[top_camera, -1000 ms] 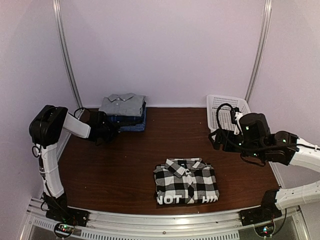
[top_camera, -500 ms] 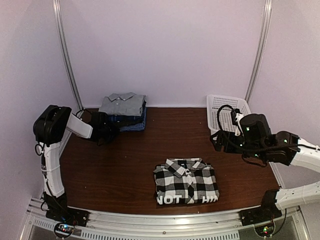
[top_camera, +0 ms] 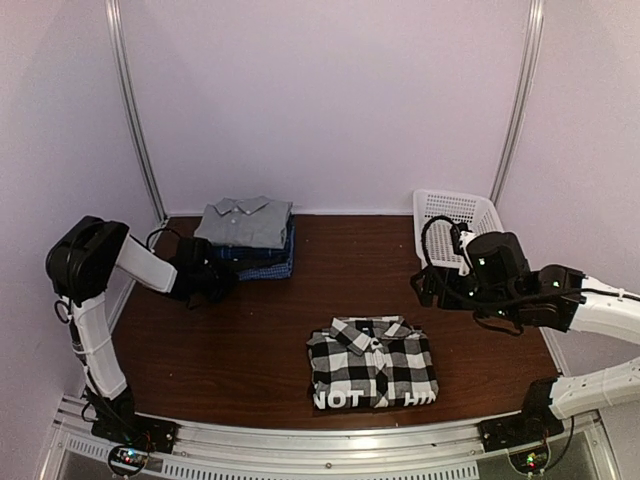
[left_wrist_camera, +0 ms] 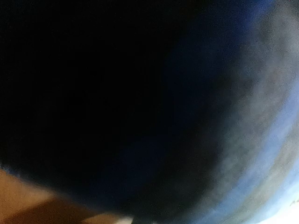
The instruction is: Fold and stack the long sleeve shirts
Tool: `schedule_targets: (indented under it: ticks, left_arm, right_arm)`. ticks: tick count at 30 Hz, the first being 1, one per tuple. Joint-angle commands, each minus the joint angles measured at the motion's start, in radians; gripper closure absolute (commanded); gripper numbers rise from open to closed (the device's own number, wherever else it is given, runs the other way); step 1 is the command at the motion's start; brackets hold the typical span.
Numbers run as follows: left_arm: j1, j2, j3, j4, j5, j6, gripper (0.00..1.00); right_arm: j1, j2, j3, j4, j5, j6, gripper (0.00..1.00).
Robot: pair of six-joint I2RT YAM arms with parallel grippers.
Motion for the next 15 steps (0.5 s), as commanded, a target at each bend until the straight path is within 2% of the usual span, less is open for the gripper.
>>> schedule_targets:
  ticks: [1,9,15]
  left_arm:
    - [-0.059,-0.096,-0.166,-0.06,0.017,0.003,1.0]
    - [-0.192,-0.321,-0.434,-0.067,-0.034,-0.064,1.0]
    - [-0.327,-0.465,-0.564,-0.096,-0.082,-0.143,1.0]
  right_arm:
    - [-0.007,0.032,-0.025,0.077,-0.018,-0.022,0.08]
    - [-0.011,0.108,-0.054,0.18,-0.074,-0.053,0.08]
    - [-0.012,0.162,-0.057,0.222,-0.114,-0.071,0.09]
